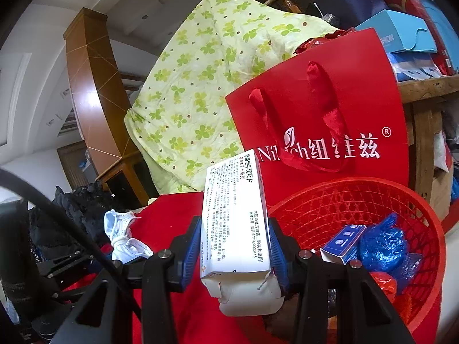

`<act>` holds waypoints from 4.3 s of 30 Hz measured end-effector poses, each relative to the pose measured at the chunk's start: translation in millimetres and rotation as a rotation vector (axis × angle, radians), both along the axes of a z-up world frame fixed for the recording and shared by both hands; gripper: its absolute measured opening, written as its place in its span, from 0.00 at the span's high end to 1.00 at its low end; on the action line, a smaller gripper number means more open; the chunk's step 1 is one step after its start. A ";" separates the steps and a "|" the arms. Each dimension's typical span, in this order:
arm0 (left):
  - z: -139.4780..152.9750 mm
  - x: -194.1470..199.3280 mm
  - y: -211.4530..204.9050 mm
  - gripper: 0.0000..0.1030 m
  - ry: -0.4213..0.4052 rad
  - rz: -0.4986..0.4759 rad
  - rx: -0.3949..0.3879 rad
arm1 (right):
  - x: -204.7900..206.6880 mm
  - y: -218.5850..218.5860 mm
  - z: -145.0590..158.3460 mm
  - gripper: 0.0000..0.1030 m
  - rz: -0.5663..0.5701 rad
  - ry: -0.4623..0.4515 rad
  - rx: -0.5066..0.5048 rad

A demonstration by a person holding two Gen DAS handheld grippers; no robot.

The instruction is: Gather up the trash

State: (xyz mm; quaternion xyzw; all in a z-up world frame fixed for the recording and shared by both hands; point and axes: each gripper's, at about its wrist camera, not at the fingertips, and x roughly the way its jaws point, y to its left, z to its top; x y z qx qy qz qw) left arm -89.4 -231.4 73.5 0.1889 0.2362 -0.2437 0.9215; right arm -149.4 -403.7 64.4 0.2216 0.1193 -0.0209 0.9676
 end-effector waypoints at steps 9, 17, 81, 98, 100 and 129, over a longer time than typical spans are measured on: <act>-4.7 -0.9 -14.0 0.68 0.008 -0.019 0.003 | -6.6 -10.4 -0.3 0.54 -0.023 -0.001 0.010; -5.9 -3.1 -27.0 0.68 0.013 -0.041 -0.001 | -12.9 -21.6 -3.5 0.54 -0.053 0.005 0.019; -61.2 -1.8 -115.9 0.54 0.177 -0.315 -0.014 | -51.2 -102.2 -34.0 0.53 -0.218 0.021 0.326; -43.6 -14.3 -64.7 0.26 0.111 -0.308 -0.088 | -31.7 -92.2 -31.1 0.52 -0.176 0.040 0.313; -41.2 -12.8 -53.4 0.26 0.112 -0.292 -0.101 | -29.4 -89.2 -30.9 0.49 -0.168 0.041 0.314; -1.0 -40.2 47.4 0.13 -0.014 -0.114 -0.091 | -37.0 -0.5 -4.8 0.39 -0.371 0.025 -0.056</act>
